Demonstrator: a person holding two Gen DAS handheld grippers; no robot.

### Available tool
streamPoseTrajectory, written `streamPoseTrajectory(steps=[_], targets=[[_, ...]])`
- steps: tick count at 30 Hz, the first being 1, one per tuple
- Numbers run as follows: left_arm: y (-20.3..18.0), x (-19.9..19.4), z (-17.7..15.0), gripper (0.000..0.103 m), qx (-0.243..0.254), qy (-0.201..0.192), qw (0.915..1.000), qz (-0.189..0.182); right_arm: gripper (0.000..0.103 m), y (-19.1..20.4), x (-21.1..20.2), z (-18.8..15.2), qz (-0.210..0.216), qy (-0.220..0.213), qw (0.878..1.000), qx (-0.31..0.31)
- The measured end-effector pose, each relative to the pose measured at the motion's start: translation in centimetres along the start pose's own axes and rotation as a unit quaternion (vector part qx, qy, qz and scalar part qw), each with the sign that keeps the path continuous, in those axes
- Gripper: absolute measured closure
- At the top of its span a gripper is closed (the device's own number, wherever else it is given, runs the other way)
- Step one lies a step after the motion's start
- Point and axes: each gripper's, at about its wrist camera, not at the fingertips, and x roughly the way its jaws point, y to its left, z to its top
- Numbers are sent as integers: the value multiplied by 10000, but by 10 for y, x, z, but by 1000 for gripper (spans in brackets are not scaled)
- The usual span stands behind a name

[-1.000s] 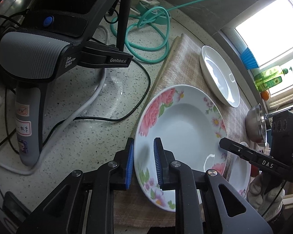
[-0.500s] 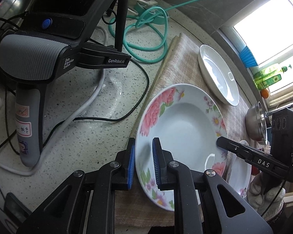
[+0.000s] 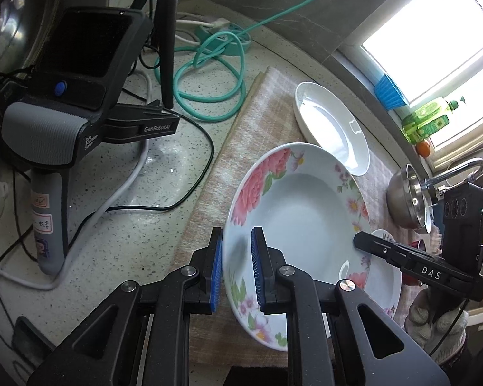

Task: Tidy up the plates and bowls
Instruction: 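Lift the pink-rose plate and carry it over the pink-flowered plate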

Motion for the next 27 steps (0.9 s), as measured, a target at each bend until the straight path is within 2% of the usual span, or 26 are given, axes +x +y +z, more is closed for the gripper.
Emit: streamPoseTrajectory(steps=[11,27], targets=[[-52,4,-7,88,485,66,9984,-269,89,-37,-50,-31,-108,-293,9988,386],[-128,44,-38,88,1212,635,9886,-635,89,-109,-91,-91,-514,-429,9910,1155]])
